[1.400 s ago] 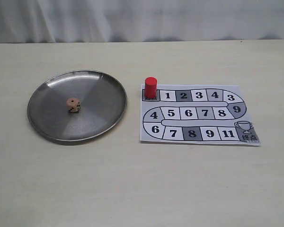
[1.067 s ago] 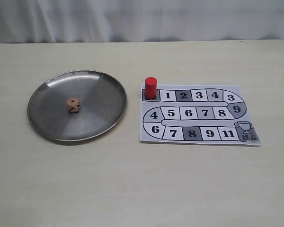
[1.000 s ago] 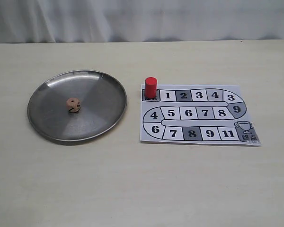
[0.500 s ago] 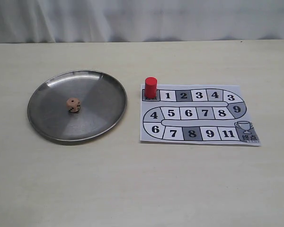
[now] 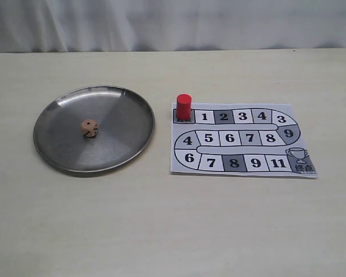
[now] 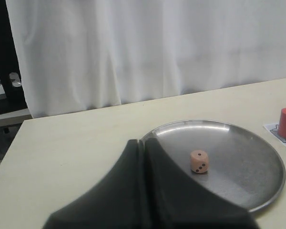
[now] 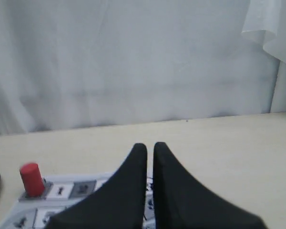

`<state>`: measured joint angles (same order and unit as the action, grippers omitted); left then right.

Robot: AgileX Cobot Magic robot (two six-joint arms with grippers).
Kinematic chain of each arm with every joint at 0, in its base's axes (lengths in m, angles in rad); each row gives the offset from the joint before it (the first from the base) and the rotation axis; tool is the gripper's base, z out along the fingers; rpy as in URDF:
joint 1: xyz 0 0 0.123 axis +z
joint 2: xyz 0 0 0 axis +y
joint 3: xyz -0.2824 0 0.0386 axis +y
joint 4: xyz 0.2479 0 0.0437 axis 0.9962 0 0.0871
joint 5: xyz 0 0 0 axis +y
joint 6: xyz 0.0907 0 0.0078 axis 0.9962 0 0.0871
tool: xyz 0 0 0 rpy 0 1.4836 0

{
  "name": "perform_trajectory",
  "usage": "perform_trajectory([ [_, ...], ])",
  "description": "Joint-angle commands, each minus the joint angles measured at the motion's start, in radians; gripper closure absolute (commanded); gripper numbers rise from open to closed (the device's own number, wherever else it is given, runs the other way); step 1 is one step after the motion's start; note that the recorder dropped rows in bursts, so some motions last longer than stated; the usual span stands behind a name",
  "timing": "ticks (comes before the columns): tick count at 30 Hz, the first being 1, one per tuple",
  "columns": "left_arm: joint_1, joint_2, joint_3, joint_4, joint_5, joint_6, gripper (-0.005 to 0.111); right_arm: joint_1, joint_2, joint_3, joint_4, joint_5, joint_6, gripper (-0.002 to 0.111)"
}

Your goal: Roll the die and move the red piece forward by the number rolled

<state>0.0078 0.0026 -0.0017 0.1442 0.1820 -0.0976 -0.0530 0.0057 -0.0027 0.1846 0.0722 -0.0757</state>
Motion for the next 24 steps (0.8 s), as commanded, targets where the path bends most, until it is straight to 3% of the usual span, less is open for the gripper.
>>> perform_trajectory([
  [1,-0.008,-0.003,0.002,0.0,-0.009,-0.001,0.107,-0.004,-0.006,0.003,0.185,-0.228,0.076,0.104],
  [6,-0.008,-0.003,0.002,0.0,-0.009,-0.001,0.107,-0.002,-0.006,0.003,0.208,-0.539,0.13,0.104],
  [10,-0.008,-0.003,0.002,0.0,-0.009,-0.001,0.107,-0.002,-0.006,0.003,-0.134,-0.678,0.25,0.104],
  [13,-0.008,-0.003,0.002,0.0,-0.009,-0.001,0.107,-0.002,0.094,-0.01,-0.331,-0.648,0.372,0.104],
  [18,-0.008,-0.003,0.002,0.0,-0.009,-0.001,0.107,-0.002,0.406,-0.114,-0.378,-0.547,0.406,0.104],
  [24,-0.008,-0.003,0.002,0.0,-0.009,-0.001,0.107,-0.002,0.871,-0.255,-0.639,-0.557,0.623,0.104],
])
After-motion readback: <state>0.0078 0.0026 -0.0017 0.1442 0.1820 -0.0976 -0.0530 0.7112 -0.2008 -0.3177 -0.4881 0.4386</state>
